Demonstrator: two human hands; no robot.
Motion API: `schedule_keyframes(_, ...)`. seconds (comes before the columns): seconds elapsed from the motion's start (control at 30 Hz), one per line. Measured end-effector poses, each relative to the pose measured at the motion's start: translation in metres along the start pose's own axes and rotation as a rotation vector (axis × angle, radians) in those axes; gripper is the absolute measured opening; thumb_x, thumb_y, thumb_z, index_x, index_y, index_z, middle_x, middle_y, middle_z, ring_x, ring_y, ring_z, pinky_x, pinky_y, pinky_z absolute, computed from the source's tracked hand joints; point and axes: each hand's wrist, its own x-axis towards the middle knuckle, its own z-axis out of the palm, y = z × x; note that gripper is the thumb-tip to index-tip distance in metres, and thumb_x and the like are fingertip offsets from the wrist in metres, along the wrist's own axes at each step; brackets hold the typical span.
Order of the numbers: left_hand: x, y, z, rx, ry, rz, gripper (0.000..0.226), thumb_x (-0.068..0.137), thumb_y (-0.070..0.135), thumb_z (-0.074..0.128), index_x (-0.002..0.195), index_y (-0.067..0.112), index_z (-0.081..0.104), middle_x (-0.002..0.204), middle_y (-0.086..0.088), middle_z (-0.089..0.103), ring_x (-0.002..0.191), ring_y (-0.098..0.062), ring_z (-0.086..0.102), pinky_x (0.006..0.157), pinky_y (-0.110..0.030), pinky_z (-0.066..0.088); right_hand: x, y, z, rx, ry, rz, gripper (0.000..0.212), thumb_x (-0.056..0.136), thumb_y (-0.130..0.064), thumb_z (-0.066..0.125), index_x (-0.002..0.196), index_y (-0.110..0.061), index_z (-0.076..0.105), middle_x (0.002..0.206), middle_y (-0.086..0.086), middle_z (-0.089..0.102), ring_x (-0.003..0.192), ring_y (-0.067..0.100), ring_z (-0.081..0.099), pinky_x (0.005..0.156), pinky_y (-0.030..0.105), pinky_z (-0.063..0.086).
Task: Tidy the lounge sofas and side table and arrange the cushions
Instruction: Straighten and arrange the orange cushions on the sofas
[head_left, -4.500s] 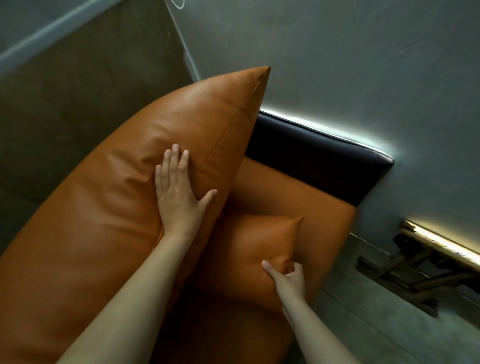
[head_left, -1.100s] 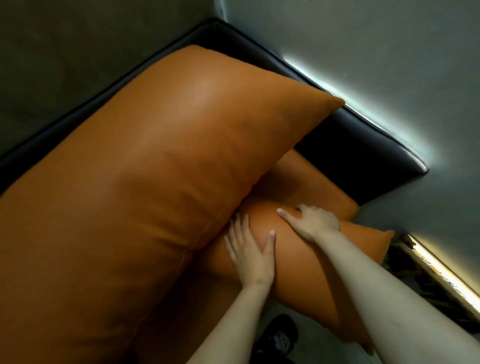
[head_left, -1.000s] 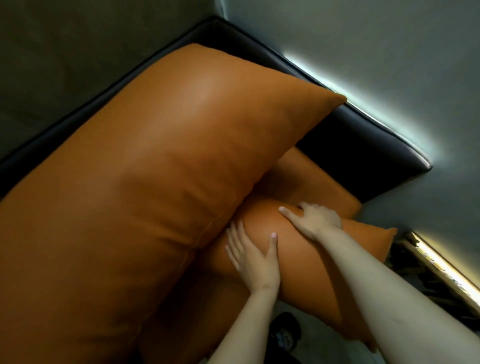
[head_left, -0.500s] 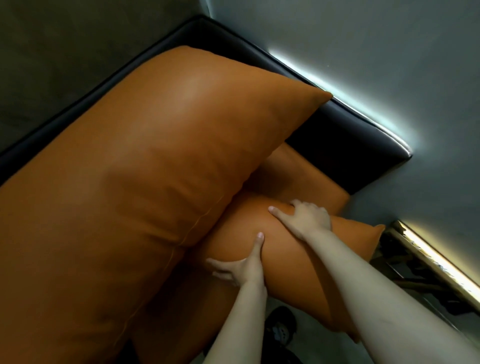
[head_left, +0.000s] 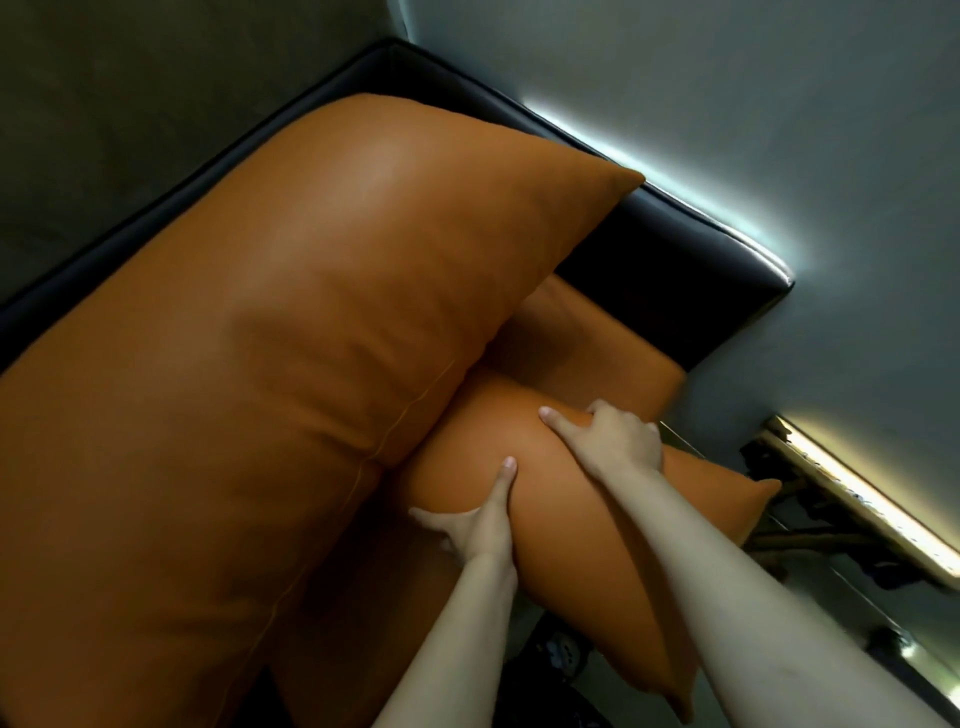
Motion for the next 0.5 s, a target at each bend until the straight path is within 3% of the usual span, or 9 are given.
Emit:
schedule_keyframes(0.13,-0.005,0.000,-0.016,0.011,-0.046,0.033,0.140,0.054,0.043,0.091,0.152,0.035,-0.009,0.146,-0.017,0.037,0.122,-0.039,0.049,0.085,-0.046,0.046,-0.023,-0.003,-0.003,-0.002,0.033,0.062,0.079,0.083,-0.080,0.032,0.120,-0.015,0.058,0.117,0.012,0.066,0.111,0.032,0.059,0.096,0.039,0.037)
schedule_keyframes(0.33,-0.030,-0.010,-0.041,0.058,-0.160,0.028,0.142,0.050,0.044,0.093,0.151,0.038,-0.007,0.146,-0.015,0.037,0.123,-0.038,0.049,0.095,-0.052,0.045,-0.074,0.010,-0.012,-0.060,0.101,0.195,0.081,0.082,-0.082,0.028,0.110,-0.013,0.062,0.108,0.011,0.068,0.104,0.031,0.061,0.093,0.040,0.039)
schedule_keyframes(0.5,-0.062,-0.021,-0.059,0.114,-0.297,-0.031,0.134,0.060,0.039,0.090,0.152,0.031,-0.007,0.146,-0.015,0.038,0.122,-0.038,0.049,0.093,-0.049,0.046,-0.121,0.025,-0.032,-0.094,0.179,0.327,0.081,0.082,-0.081,0.030,0.108,-0.013,0.064,0.102,0.010,0.069,0.100,0.029,0.062,0.091,0.039,0.039)
